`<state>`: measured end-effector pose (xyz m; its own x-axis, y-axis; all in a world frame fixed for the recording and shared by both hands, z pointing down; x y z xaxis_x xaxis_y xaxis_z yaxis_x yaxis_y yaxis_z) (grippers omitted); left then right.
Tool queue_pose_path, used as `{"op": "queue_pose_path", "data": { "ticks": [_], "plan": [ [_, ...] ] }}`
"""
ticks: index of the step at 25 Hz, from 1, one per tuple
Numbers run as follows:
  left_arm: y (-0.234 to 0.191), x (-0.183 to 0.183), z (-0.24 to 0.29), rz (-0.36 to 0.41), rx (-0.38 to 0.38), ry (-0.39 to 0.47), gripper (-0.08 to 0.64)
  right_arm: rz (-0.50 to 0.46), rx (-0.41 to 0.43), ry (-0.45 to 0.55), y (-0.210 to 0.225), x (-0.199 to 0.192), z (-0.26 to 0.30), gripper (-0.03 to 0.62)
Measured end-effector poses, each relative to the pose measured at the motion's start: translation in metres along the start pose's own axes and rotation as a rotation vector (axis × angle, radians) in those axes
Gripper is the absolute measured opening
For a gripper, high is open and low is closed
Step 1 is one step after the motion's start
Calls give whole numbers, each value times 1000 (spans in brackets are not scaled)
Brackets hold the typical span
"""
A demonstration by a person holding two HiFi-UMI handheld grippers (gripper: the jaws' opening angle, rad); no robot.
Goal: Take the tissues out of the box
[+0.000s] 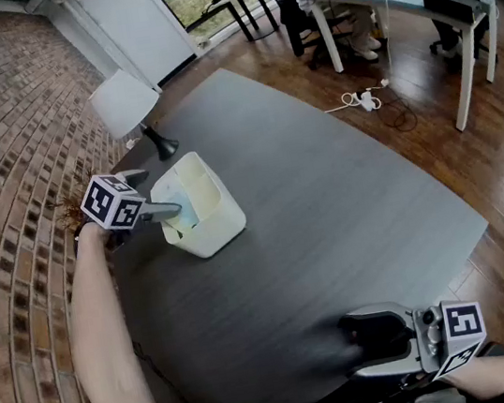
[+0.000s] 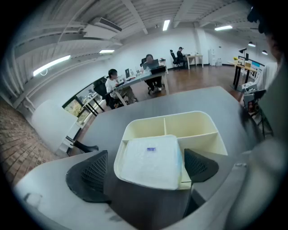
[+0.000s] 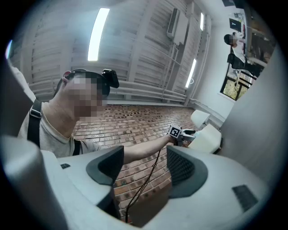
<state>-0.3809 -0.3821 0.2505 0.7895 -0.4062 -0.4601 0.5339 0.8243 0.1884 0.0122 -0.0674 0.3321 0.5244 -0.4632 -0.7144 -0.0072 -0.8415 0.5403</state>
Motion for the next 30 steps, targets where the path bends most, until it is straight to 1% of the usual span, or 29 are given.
{"op": "queue_pose_path", "data": {
  "ticks": [1, 3, 6, 8, 9, 10, 11, 13, 18, 22, 25, 27, 28, 30],
  "plan": [
    [-5, 0, 2, -2, -1, -21, 522, -11, -5, -2, 2, 2, 0, 313],
    [-11, -1, 9, -9, -20, -63, 549, -25, -17, -4, 6, 4, -2, 313],
    [-9, -4, 26, -15, -94, -128, 583, -14, -36, -6, 9, 5, -5, 313],
    [-5, -4, 36, 2, -125, -152, 583, -13, -40, -9, 9, 4, -4, 313],
    [-3, -4, 40, 17, -128, -164, 583, -16, -40, -10, 9, 4, -4, 313],
    [-2, -3, 42, 34, -121, -178, 577, -19, -39, -11, 9, 3, -3, 313],
    [-2, -3, 44, 52, -105, -192, 527, -23, -39, -12, 9, 3, -3, 313],
    [0, -3, 44, 76, -70, -203, 518, -28, -38, -15, 9, 2, -2, 313],
    [10, 0, 33, 106, 6, -186, 499, -10, -12, -24, 8, -1, -4, 313],
    [10, 13, -3, 108, 117, -122, 494, -12, -3, -28, 7, -1, -4, 313],
    [17, 24, -43, 109, 206, -49, 492, -21, -2, -35, 7, -4, -5, 313],
    [27, 29, -75, 95, 258, 46, 491, -33, -5, -39, 8, -5, -6, 313],
    [35, 30, -91, 79, 273, 117, 491, -37, -6, -40, 8, -6, -6, 313],
    [57, 32, -125, 41, 294, 296, 491, -44, -3, -47, 7, -8, -7, 313]
  ]
}}
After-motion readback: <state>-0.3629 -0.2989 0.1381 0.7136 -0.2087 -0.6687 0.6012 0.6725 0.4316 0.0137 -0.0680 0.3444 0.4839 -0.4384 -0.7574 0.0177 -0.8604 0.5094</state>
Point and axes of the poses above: the fingertips, and each gripper's own axes: z forward along the fingers, y to its right, x out of its top, the point moved 7 cm from there along -z, backward along the fingers, and after that the axes turned 10 degrees about -x, right-handed, at the moved point
